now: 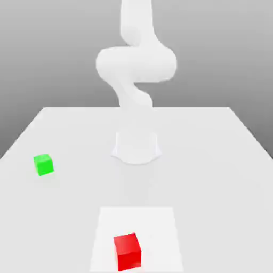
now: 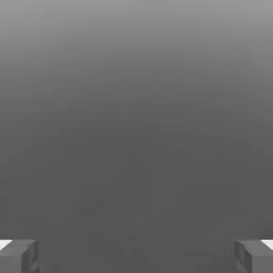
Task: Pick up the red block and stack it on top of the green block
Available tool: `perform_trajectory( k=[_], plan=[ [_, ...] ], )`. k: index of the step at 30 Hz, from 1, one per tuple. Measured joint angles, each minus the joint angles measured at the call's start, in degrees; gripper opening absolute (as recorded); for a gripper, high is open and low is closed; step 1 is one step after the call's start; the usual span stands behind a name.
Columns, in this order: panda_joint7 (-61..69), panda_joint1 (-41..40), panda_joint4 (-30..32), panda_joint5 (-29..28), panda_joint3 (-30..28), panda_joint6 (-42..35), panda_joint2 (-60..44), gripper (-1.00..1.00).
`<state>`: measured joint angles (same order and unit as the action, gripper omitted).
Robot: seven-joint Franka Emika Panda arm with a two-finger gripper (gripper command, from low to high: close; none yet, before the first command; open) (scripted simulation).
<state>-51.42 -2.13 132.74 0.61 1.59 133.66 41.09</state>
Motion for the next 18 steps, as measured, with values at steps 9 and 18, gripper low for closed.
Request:
perform_trajectory(
  k=[9,18],
  plan=[
    [-21.7,-6.8,3.5,0.3,5.8,6.9,-17.2,0.00],
    [-45.3,-11.0,6.9,-2.5,9.5,13.6,-34.3,0.00]
  ],
)
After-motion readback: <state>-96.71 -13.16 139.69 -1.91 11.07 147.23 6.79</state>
